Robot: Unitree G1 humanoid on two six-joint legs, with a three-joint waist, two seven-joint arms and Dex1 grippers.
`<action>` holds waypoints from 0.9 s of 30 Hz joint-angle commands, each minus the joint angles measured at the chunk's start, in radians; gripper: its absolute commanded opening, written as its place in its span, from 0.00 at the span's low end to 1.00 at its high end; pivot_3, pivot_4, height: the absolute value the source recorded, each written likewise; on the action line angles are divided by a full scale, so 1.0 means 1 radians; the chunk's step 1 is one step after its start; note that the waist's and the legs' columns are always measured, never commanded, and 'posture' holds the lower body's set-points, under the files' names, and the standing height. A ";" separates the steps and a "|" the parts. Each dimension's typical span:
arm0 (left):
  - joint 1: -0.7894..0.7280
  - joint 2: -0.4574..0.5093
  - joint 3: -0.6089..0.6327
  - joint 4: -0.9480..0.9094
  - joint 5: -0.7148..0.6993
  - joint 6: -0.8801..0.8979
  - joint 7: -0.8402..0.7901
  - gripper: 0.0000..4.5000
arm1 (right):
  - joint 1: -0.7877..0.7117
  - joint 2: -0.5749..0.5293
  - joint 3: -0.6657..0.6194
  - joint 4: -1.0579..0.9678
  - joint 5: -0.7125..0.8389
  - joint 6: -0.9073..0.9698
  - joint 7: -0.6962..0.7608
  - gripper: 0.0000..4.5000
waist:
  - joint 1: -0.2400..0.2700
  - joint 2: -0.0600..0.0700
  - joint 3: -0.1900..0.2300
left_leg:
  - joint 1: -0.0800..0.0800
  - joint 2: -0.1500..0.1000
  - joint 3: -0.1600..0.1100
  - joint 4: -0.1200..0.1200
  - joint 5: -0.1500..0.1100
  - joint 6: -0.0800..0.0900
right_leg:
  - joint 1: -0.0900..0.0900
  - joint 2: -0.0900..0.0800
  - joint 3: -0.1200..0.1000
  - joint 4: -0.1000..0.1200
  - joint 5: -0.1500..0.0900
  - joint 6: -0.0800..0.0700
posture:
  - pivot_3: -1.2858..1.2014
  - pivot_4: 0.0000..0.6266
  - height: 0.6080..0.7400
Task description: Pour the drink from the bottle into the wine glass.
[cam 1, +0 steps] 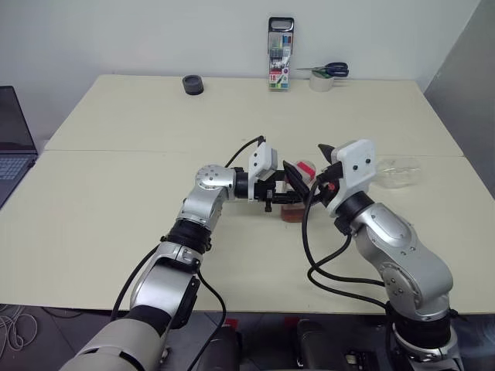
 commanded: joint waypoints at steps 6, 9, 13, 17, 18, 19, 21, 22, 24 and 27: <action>-0.015 0.004 0.009 -0.033 -0.011 -0.011 -0.006 0.40 | 0.014 0.043 0.008 -0.008 -0.034 -0.054 -0.009 0.42 | -0.005 0.000 0.000 | 0.000 0.000 0.000 0.000 0.000 0.001 | 0.000 0.000 0.000 0.000 0.000 0.000 | 0.52 0.24 1.00; -0.016 0.006 0.007 -0.037 -0.013 -0.004 -0.012 0.40 | 0.019 0.037 0.006 -0.001 -0.010 -0.069 0.029 0.42 | -0.005 0.000 0.000 | 0.000 0.000 0.000 0.000 0.000 0.001 | 0.000 0.000 0.000 0.000 0.000 0.000 | 0.52 0.24 1.00; -0.026 0.009 0.002 -0.034 -0.015 0.006 -0.035 0.40 | -0.044 -0.120 -0.029 0.139 0.106 -0.146 0.357 0.42 | -0.007 0.000 0.000 | 0.000 0.000 0.000 0.001 -0.001 0.002 | 0.000 0.000 0.000 0.000 0.000 0.000 | 0.52 0.24 1.00; -0.033 0.016 -0.001 -0.039 -0.016 0.015 -0.061 0.40 | -0.195 -0.329 -0.025 0.408 0.183 -0.195 0.746 0.42 | -0.010 0.000 0.000 | 0.002 0.000 0.001 0.001 -0.001 0.002 | 0.003 0.000 0.000 0.000 0.000 0.000 | 0.52 0.24 1.00; -0.034 0.017 -0.001 -0.037 -0.014 0.013 -0.065 0.40 | -0.227 -0.351 -0.019 0.458 0.187 -0.203 0.790 0.42 | -0.010 0.000 0.000 | 0.003 0.000 0.001 0.000 -0.001 0.002 | 0.003 0.000 0.000 0.000 0.000 0.000 | 0.52 0.24 1.00; -0.036 0.018 -0.002 -0.036 -0.012 0.010 -0.068 0.40 | -0.269 -0.377 -0.013 0.510 0.209 -0.182 0.857 0.42 | -0.012 0.000 0.000 | 0.003 0.000 0.000 0.000 -0.001 0.003 | 0.003 0.001 -0.001 0.000 0.000 0.000 | 0.52 0.24 1.00; -0.043 0.019 0.001 -0.031 -0.009 0.004 -0.067 0.40 | -0.330 -0.418 -0.002 0.589 0.223 -0.158 0.952 0.42 | -0.014 0.000 0.000 | 0.002 0.001 0.000 0.000 -0.001 0.002 | 0.002 0.002 0.000 0.000 0.000 0.000 | 0.52 0.24 1.00; -0.048 0.018 0.005 -0.028 -0.008 0.003 -0.062 0.40 | -0.345 -0.426 -0.001 0.611 0.223 -0.156 0.969 0.42 | -0.014 0.000 0.000 | 0.002 0.001 0.000 0.000 -0.001 0.002 | 0.002 0.001 0.000 0.000 0.000 0.000 | 0.52 0.24 1.00; -0.053 0.018 0.007 -0.023 -0.007 0.000 -0.054 0.40 | -0.346 -0.414 -0.022 0.620 0.206 -0.179 0.927 0.50 | -0.015 0.000 0.000 | 0.002 0.001 0.000 0.000 -0.001 0.002 | 0.002 0.001 0.000 0.000 0.000 0.000 | 0.52 0.24 1.00; -0.055 0.019 0.011 -0.019 -0.008 0.002 -0.042 0.40 | -0.321 -0.405 -0.075 0.555 0.223 -0.166 0.861 0.71 | -0.014 0.000 0.000 | 0.001 0.000 0.000 0.001 -0.001 0.002 | 0.002 0.000 0.000 0.000 0.000 0.000 | 0.52 0.24 1.00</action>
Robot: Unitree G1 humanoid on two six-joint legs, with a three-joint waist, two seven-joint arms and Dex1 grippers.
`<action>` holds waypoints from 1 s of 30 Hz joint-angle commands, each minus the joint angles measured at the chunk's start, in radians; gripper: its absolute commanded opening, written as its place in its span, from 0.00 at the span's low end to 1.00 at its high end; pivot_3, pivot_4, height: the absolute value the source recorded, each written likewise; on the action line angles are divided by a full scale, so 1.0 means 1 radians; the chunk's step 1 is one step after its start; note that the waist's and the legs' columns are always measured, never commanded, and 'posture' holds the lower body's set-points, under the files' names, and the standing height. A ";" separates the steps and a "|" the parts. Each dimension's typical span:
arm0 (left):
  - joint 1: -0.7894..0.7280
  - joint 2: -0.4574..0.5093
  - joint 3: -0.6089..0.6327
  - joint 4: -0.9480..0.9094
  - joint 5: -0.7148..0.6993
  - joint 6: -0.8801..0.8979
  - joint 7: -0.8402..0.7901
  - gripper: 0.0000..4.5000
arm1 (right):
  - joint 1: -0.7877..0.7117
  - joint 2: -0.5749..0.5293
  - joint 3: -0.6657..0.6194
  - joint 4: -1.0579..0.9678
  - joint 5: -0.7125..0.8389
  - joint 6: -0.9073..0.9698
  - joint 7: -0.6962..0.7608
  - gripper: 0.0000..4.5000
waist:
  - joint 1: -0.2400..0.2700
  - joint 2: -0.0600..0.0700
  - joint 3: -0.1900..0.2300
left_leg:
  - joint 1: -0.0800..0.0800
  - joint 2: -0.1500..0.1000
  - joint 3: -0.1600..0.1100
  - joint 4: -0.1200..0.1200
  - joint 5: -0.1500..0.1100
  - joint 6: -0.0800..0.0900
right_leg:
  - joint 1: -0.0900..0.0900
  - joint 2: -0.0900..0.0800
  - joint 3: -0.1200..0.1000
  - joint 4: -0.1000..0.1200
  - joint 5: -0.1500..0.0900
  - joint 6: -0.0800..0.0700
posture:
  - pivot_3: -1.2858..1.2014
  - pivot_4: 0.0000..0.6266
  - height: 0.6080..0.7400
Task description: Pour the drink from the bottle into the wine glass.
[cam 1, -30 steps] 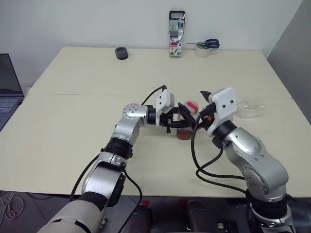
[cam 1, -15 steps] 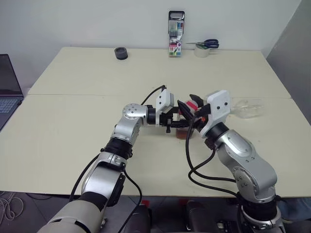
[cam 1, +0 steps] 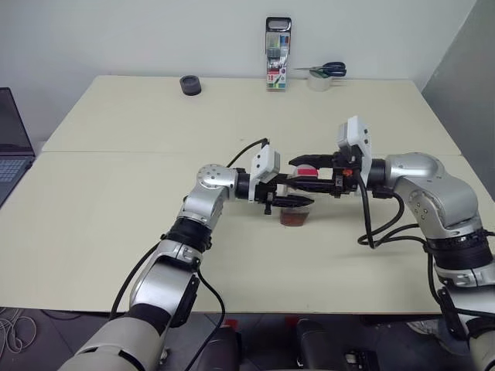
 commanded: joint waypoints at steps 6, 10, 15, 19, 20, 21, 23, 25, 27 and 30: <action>-0.039 0.007 0.038 0.000 -0.006 -0.041 0.029 0.40 | 0.198 0.054 -0.193 -0.377 0.017 0.163 -0.376 0.95 | 0.004 0.000 0.000 | -0.001 0.000 0.000 0.000 0.001 -0.003 | -0.001 -0.001 0.000 0.000 0.000 0.000 | 0.52 0.24 1.00; -0.047 -0.003 0.039 0.024 -0.002 -0.056 0.044 0.40 | 0.315 0.195 -0.186 -0.598 0.000 0.231 -0.608 0.95 | 0.006 0.000 0.000 | -0.001 0.000 0.000 0.000 0.002 -0.003 | -0.001 -0.001 0.001 0.001 0.000 0.000 | 0.52 0.24 1.00; -0.061 -0.017 0.034 0.056 0.004 -0.075 0.046 0.40 | 0.369 0.360 -0.081 -0.672 -0.118 0.223 -0.834 0.95 | 0.005 0.000 0.000 | 0.000 0.000 0.000 0.001 0.002 -0.003 | -0.001 0.000 0.001 0.003 0.000 0.000 | 0.52 0.24 1.00; -0.072 -0.025 0.034 0.077 0.008 -0.084 0.046 0.40 | 0.356 0.421 -0.022 -0.657 -0.214 0.199 -0.932 0.95 | -0.001 0.000 0.000 | 0.000 0.000 0.000 0.001 0.002 -0.004 | -0.001 0.000 0.001 0.003 0.000 0.000 | 0.52 0.24 1.00; -0.074 -0.027 0.033 0.081 0.009 -0.087 0.046 0.40 | 0.355 0.434 -0.012 -0.652 -0.241 0.191 -0.957 0.95 | -0.002 0.000 0.000 | 0.000 0.000 0.000 0.001 0.002 -0.004 | -0.001 0.000 0.001 0.003 0.000 0.000 | 0.52 0.24 1.00; -0.075 -0.028 0.033 0.083 0.009 -0.088 0.046 0.40 | 0.355 0.448 -0.007 -0.647 -0.259 0.184 -0.975 0.95 | -0.002 0.000 0.000 | 0.000 0.000 0.000 0.001 0.002 -0.004 | -0.001 0.000 0.001 0.003 0.000 0.000 | 0.52 0.24 1.00; -0.076 -0.030 0.032 0.087 0.011 -0.092 0.047 0.40 | 0.354 0.462 0.005 -0.638 -0.299 0.167 -1.003 0.95 | -0.002 0.000 0.000 | 0.000 0.000 0.000 0.000 0.002 -0.004 | -0.001 0.000 0.001 0.002 0.000 0.000 | 0.52 0.24 1.00; -0.075 -0.032 0.033 0.086 0.014 -0.092 0.048 0.40 | 0.350 0.478 0.018 -0.631 -0.328 0.151 -1.021 0.95 | -0.002 0.000 0.000 | 0.000 0.000 0.000 0.000 0.002 -0.004 | -0.001 0.000 0.001 0.002 0.000 0.000 | 0.52 0.24 1.00; -0.071 -0.032 0.033 0.083 0.017 -0.091 0.047 0.40 | 0.351 0.498 0.032 -0.627 -0.346 0.143 -1.034 0.95 | -0.003 0.000 0.000 | 0.000 0.000 0.000 0.000 0.002 -0.004 | -0.001 0.000 0.001 0.002 0.000 0.000 | 0.52 0.24 1.00; -0.069 -0.030 0.034 0.083 0.019 -0.091 0.047 0.40 | 0.360 0.522 0.040 -0.619 -0.366 0.138 -1.043 0.95 | -0.004 0.000 0.000 | 0.000 0.000 0.000 0.000 0.002 -0.004 | -0.001 0.000 0.001 0.003 0.000 0.000 | 0.52 0.24 1.00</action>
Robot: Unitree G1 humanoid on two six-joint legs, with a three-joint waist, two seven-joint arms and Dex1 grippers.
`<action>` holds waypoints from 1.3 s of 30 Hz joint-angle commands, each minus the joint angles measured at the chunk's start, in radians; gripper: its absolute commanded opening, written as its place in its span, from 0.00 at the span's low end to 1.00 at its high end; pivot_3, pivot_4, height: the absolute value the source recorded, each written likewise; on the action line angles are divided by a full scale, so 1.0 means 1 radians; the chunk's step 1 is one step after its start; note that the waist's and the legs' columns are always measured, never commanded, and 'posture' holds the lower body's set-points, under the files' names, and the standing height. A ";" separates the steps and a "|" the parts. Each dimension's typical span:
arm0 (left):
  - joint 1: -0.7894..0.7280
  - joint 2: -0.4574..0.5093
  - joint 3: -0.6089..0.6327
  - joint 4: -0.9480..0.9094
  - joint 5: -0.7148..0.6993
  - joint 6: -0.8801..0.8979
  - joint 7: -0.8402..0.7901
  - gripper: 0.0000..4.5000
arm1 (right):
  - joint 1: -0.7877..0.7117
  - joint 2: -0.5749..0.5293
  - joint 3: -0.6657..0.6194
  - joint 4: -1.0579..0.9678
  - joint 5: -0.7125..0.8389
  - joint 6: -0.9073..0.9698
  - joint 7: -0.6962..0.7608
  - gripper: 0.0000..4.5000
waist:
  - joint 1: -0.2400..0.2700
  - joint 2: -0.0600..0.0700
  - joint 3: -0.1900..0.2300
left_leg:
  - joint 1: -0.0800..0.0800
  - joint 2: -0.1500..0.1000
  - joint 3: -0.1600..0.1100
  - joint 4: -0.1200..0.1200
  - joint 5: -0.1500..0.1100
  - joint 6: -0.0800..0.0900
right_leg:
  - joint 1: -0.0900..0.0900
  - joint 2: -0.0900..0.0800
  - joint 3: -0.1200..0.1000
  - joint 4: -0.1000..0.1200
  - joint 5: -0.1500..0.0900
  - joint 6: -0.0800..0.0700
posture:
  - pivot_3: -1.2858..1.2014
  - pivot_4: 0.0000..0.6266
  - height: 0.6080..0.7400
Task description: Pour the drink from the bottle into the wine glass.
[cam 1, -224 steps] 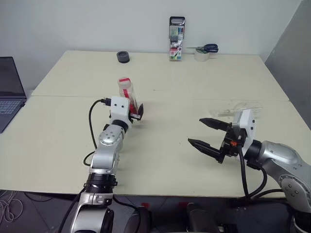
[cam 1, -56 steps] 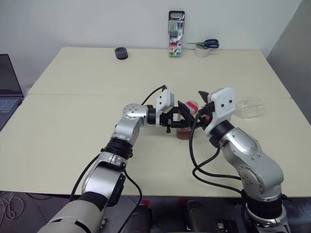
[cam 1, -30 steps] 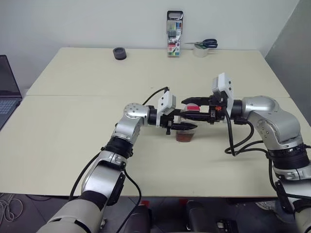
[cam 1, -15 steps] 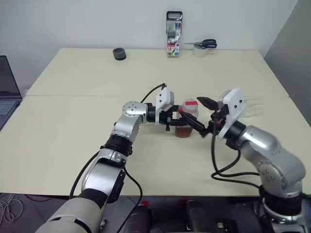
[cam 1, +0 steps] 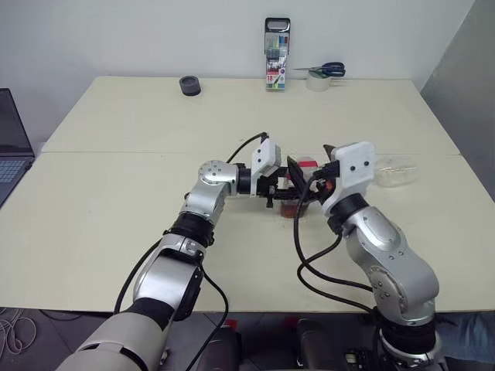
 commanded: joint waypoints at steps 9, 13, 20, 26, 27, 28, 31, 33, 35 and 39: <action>-0.027 -0.001 0.014 -0.013 -0.001 -0.022 0.000 0.40 | -0.001 0.052 0.009 -0.011 -0.043 -0.033 -0.005 0.43 | -0.001 0.000 0.000 | 0.000 0.000 0.000 0.000 0.000 0.000 | 0.000 0.000 0.000 0.000 0.000 0.000 | 0.52 0.24 1.00; -0.028 0.001 0.014 -0.012 0.000 -0.022 -0.003 0.40 | 0.001 0.056 0.009 -0.011 -0.041 -0.031 0.001 0.42 | -0.001 0.000 0.000 | 0.000 0.000 0.000 0.000 0.000 0.000 | 0.000 0.000 0.000 0.000 0.000 0.000 | 0.52 0.24 1.00; -0.033 0.007 0.009 -0.017 -0.004 -0.011 -0.031 0.40 | -0.006 -0.083 -0.047 0.039 0.120 -0.052 0.292 0.42 | -0.001 0.000 0.000 | 0.000 0.000 0.000 0.000 0.000 0.001 | 0.000 0.000 0.000 0.000 0.000 0.000 | 0.52 0.24 1.00; -0.043 0.019 0.009 -0.021 -0.005 -0.011 -0.074 0.39 | -0.195 -0.406 -0.144 0.368 0.294 -0.144 0.807 0.42 | -0.004 0.000 0.000 | 0.002 0.000 0.000 0.000 -0.002 0.004 | 0.002 0.001 -0.001 -0.001 0.000 0.000 | 0.52 0.24 1.00; -0.046 0.022 0.010 -0.023 -0.007 -0.011 -0.080 0.39 | -0.256 -0.455 -0.140 0.448 0.319 -0.122 0.892 0.42 | -0.004 0.000 0.000 | 0.002 0.000 0.001 0.000 -0.002 0.004 | 0.002 0.001 0.000 -0.001 0.000 0.000 | 0.52 0.24 1.00; -0.047 0.023 0.011 -0.024 -0.007 -0.011 -0.082 0.39 | -0.296 -0.486 -0.134 0.501 0.341 -0.106 0.948 0.42 | -0.004 0.000 0.000 | 0.002 0.000 0.002 0.000 -0.002 0.004 | 0.002 0.000 0.001 -0.001 0.000 0.000 | 0.52 0.24 1.00; -0.048 0.024 0.014 -0.024 -0.007 -0.014 -0.080 0.39 | -0.349 -0.514 -0.100 0.561 0.354 -0.104 1.013 0.42 | -0.004 0.000 0.000 | 0.003 0.001 0.000 -0.001 -0.002 0.005 | 0.003 0.002 -0.001 -0.001 0.000 0.000 | 0.52 0.24 1.00; -0.046 0.024 0.016 -0.027 -0.006 -0.016 -0.077 0.39 | -0.353 -0.500 -0.108 0.567 0.346 -0.118 0.991 0.42 | -0.004 0.000 0.000 | 0.002 0.001 0.000 -0.001 -0.002 0.004 | 0.001 0.002 -0.001 -0.001 0.000 0.000 | 0.52 0.24 1.00; -0.042 0.025 0.020 -0.034 -0.008 -0.012 -0.071 0.39 | -0.348 -0.488 -0.132 0.550 0.352 -0.126 0.961 0.58 | -0.004 0.000 0.000 | 0.000 0.001 0.001 -0.001 -0.002 0.003 | 0.000 0.000 0.000 -0.001 0.000 0.000 | 0.52 0.24 1.00; -0.036 0.028 0.023 -0.042 -0.011 -0.008 -0.068 0.39 | -0.326 -0.480 -0.192 0.448 0.394 -0.085 0.879 0.87 | -0.003 0.000 0.000 | -0.001 -0.001 0.001 0.000 0.000 0.001 | 0.000 -0.002 0.000 -0.001 0.000 0.000 | 0.52 0.24 1.00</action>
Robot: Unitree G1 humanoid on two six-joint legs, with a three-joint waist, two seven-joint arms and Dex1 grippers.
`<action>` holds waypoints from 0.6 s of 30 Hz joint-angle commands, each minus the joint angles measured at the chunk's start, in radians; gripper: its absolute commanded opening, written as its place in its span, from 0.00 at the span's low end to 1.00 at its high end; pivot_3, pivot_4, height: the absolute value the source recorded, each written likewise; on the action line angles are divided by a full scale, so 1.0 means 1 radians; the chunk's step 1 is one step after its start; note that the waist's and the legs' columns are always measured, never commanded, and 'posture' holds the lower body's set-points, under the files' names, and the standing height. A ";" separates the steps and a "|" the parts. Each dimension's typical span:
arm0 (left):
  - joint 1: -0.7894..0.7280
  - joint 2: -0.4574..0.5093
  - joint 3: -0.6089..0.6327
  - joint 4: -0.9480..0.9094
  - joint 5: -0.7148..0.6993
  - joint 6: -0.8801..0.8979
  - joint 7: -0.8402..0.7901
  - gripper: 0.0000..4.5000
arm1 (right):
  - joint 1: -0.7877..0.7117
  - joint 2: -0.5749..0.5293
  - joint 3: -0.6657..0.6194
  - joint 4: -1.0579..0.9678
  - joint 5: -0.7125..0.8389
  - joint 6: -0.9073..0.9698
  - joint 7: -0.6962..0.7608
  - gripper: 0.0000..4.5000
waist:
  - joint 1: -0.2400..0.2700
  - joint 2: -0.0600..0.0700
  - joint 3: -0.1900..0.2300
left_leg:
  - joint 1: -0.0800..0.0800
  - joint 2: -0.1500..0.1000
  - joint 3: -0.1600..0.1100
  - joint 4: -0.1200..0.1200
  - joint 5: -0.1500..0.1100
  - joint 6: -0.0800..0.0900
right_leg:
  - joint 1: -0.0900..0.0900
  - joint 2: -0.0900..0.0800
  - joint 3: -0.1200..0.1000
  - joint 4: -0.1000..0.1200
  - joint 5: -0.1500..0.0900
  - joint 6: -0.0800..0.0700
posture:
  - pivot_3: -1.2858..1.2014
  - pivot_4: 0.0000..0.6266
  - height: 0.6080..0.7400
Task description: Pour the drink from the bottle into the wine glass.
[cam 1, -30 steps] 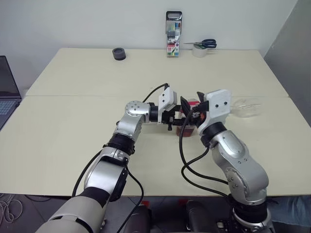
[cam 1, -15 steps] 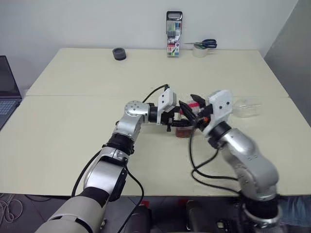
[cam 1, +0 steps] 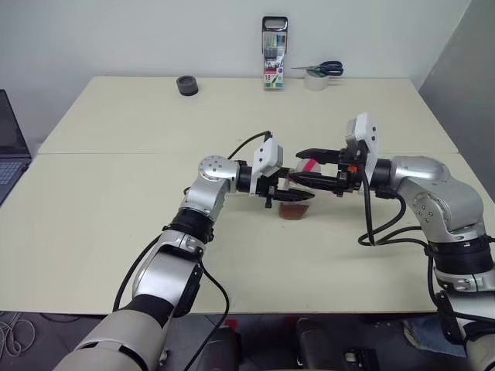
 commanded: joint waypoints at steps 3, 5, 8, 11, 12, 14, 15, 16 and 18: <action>-0.008 0.000 0.028 -0.049 -0.031 -0.006 0.000 0.39 | 0.025 -0.001 -0.107 -0.171 0.062 0.062 -0.108 0.88 | 0.001 0.000 0.000 | 0.000 0.000 0.000 0.000 0.000 0.000 | 0.000 0.000 0.000 0.000 0.000 0.000 | 0.52 0.24 1.00; -0.008 -0.003 0.032 -0.050 -0.036 -0.001 0.002 0.39 | 0.042 0.005 -0.114 -0.213 0.060 0.066 -0.146 0.88 | 0.001 0.000 0.000 | 0.000 0.000 0.000 0.000 0.000 0.000 | 0.000 0.000 0.000 0.000 0.000 0.000 | 0.52 0.24 1.00; -0.010 -0.008 0.034 -0.048 -0.043 0.004 0.003 0.39 | 0.066 0.011 -0.101 -0.254 0.046 0.058 -0.182 0.88 | 0.001 0.000 0.000 | 0.000 0.000 0.000 0.000 -0.001 0.001 | 0.000 0.000 0.000 0.000 0.000 0.000 | 0.52 0.24 1.00; -0.016 -0.014 0.039 -0.042 -0.051 0.013 0.006 0.39 | 0.083 0.010 -0.084 -0.276 0.037 0.049 -0.196 0.88 | 0.001 0.000 0.000 | 0.000 0.000 0.000 0.000 -0.002 0.003 | 0.000 0.000 0.000 0.001 0.000 0.000 | 0.52 0.24 1.00; -0.017 -0.016 0.041 -0.041 -0.053 0.017 0.007 0.39 | 0.086 0.009 -0.079 -0.280 0.035 0.047 -0.198 0.88 | 0.000 0.000 0.000 | 0.000 0.000 0.000 0.001 -0.002 0.003 | 0.000 0.000 0.000 0.001 0.000 0.000 | 0.52 0.24 1.00; -0.018 -0.017 0.043 -0.042 -0.055 0.024 0.005 0.39 | 0.090 0.008 -0.070 -0.288 0.029 0.046 -0.205 0.88 | 0.000 0.000 0.000 | 0.000 0.000 0.000 0.001 -0.002 0.003 | 0.000 0.000 0.000 0.001 0.000 0.000 | 0.52 0.24 1.00; -0.018 -0.017 0.044 -0.043 -0.055 0.026 0.004 0.39 | 0.094 0.003 -0.060 -0.289 0.013 0.035 -0.206 0.88 | 0.000 0.000 0.000 | 0.000 0.000 0.000 0.000 -0.002 0.003 | 0.000 0.001 0.000 0.001 0.000 0.000 | 0.52 0.24 1.00; -0.018 -0.018 0.045 -0.043 -0.056 0.029 0.002 0.39 | 0.098 0.004 -0.056 -0.287 0.005 0.030 -0.212 0.88 | 0.000 0.000 0.000 | 0.000 0.000 0.000 0.000 -0.002 0.003 | 0.000 0.001 0.000 0.001 0.000 0.000 | 0.52 0.24 1.00; -0.019 -0.019 0.046 -0.044 -0.059 0.033 -0.001 0.39 | 0.105 0.007 -0.054 -0.284 -0.009 0.020 -0.222 0.88 | 0.000 0.000 0.000 | 0.000 0.000 0.000 0.000 -0.002 0.003 | 0.000 0.001 0.000 0.001 0.000 0.000 | 0.52 0.24 1.00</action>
